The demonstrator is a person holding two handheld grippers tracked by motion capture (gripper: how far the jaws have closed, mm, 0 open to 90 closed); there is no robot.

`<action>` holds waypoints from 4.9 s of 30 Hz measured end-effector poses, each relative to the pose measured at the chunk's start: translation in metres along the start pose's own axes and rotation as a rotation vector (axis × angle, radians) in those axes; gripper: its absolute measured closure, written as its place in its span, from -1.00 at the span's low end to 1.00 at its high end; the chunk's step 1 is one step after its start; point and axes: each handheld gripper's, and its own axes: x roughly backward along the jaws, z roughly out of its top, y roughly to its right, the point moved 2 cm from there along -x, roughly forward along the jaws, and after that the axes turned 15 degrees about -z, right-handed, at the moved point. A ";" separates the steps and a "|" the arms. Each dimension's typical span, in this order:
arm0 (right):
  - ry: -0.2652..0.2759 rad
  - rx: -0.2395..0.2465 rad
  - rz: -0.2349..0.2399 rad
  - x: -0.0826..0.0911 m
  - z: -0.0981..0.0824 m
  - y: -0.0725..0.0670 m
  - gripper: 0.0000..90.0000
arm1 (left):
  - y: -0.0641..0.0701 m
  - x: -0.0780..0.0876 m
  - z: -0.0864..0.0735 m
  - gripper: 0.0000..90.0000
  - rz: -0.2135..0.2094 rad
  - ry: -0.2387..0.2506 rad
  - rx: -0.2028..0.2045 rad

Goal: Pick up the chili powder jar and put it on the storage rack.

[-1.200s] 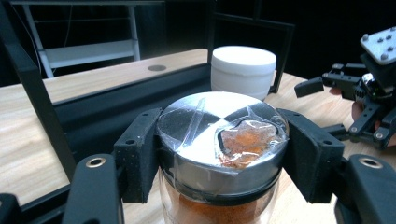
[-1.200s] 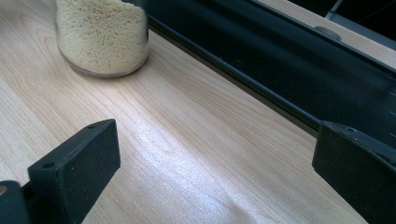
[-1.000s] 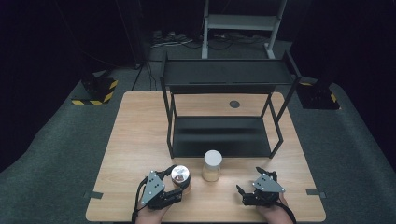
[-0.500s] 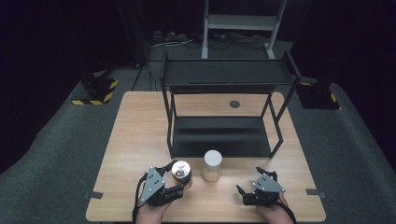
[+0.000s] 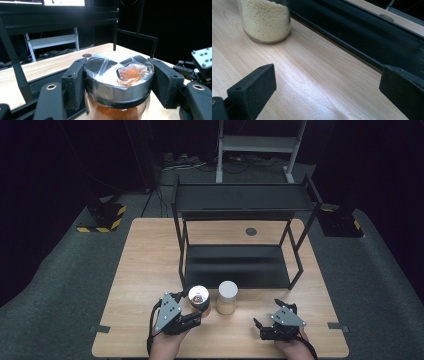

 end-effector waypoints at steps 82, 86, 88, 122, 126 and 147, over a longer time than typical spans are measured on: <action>0.005 -0.038 0.012 0.000 -0.003 0.006 -1.00 | -0.058 -0.063 0.184 -0.23 0.078 0.180 -0.074; 0.005 -0.046 0.016 0.000 -0.004 0.007 -1.00 | -0.060 -0.068 0.188 -0.23 0.086 0.194 -0.061; 0.005 -0.046 0.015 0.000 -0.004 0.008 -1.00 | -0.060 -0.070 0.191 -0.23 0.096 0.194 -0.069; 0.022 -0.066 0.017 0.002 -0.008 0.010 -1.00 | -0.084 -0.121 0.214 -0.23 0.214 0.188 -0.041; 0.021 -0.070 0.019 0.002 -0.008 0.010 -1.00 | -0.088 -0.127 0.216 -0.23 0.238 0.175 -0.036; 0.023 -0.073 0.018 0.002 -0.008 0.010 -1.00 | -0.093 -0.142 0.212 -0.23 0.246 0.166 -0.038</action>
